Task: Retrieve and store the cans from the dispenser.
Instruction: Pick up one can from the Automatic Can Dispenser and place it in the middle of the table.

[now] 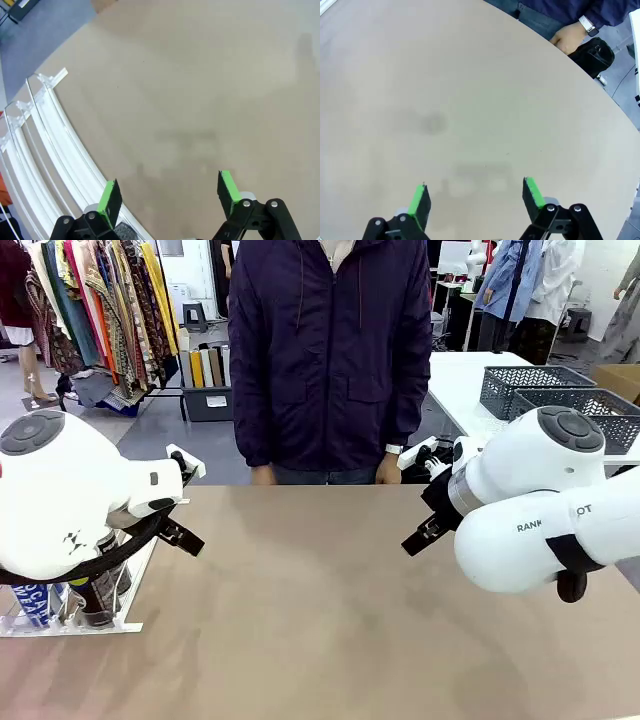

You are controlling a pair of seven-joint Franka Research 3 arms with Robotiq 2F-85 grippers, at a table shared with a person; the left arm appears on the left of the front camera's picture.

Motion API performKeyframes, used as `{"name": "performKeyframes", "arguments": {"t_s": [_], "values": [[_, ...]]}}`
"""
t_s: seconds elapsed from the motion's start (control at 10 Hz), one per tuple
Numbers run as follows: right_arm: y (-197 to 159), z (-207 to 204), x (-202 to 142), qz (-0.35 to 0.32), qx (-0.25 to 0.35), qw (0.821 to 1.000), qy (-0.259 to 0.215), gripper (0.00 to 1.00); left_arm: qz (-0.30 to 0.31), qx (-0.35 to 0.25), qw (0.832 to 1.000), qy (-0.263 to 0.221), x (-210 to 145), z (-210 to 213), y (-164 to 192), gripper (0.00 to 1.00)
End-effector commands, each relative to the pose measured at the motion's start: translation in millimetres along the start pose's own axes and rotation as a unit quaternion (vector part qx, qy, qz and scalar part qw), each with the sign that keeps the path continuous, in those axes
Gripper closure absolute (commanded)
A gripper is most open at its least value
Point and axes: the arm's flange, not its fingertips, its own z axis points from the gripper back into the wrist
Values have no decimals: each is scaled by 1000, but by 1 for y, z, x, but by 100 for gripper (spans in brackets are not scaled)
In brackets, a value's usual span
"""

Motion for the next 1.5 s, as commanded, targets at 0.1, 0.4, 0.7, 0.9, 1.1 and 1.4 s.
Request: {"name": "performKeyframes", "arguments": {"t_s": [0.1,0.4,0.7,0.9,1.1,1.4], "values": [[0,0,0,0,0,1000,0,0,0,0,1000,0,0,0,0,0],[0,0,0,0,0,1000,0,0,0,0,1000,0,0,0,0,0],[0,0,0,0,0,1000,0,0,0,0,1000,0,0,0,0,0],[0,0,0,0,0,1000,0,0,0,0,1000,0,0,0,0,0],[0,0,0,0,0,1000,0,0,0,0,1000,0,0,0,0,0],[0,0,0,0,0,1000,0,0,0,0,1000,0,0,0,0,0]]}}
